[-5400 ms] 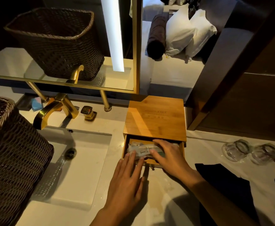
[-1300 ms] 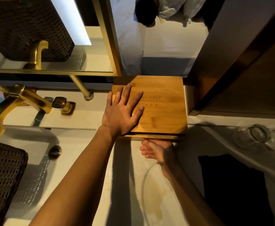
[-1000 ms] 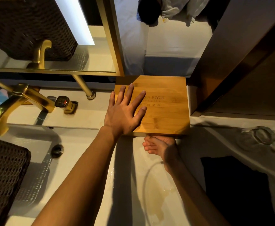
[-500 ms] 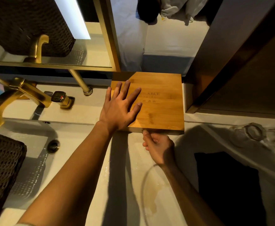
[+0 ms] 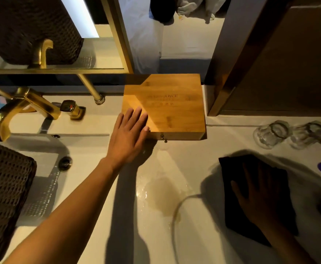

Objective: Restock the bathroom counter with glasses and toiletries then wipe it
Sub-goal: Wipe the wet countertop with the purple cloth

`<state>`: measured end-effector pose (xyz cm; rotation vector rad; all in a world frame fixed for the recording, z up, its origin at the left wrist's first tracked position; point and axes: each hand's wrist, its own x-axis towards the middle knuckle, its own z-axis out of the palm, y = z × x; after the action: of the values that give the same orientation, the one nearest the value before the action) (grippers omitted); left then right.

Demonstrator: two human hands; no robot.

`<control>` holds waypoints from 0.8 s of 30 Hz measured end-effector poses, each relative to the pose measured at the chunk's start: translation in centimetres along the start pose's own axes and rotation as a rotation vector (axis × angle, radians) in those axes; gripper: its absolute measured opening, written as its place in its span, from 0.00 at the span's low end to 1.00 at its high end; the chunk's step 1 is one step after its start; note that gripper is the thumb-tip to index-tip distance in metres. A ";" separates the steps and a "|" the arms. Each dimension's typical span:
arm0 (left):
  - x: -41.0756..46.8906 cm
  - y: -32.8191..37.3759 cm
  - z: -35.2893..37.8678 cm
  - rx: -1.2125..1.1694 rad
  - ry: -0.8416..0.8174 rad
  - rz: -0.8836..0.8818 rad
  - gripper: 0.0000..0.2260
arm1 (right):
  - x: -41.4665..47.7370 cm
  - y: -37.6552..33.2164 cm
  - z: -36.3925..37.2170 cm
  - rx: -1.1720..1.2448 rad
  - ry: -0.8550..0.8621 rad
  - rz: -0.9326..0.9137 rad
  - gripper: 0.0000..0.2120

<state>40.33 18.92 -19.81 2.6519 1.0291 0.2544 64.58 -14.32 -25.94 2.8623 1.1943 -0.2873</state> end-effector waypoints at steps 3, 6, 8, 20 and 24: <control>-6.7 0.6 0.3 -0.080 -0.020 -0.041 0.25 | 0.0 -0.3 0.1 0.021 -0.019 0.028 0.38; -13.8 1.9 1.1 -0.119 0.028 -0.069 0.26 | -0.4 -0.2 0.1 -0.025 0.041 0.010 0.34; -18.6 1.7 1.7 -0.082 -0.107 -0.160 0.26 | -0.6 -0.5 0.0 -0.042 0.052 0.038 0.33; -28.8 -0.3 4.3 0.145 -0.263 -0.296 0.27 | -12.1 -6.7 3.2 0.025 -0.037 0.305 0.32; -28.9 -0.7 4.6 0.136 -0.245 -0.283 0.27 | -14.1 -10.4 3.9 0.087 -0.005 0.299 0.32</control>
<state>19.98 -1.15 -26.18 2.5259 1.3557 -0.2020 46.90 -17.21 -26.79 3.0551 0.7538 -0.3411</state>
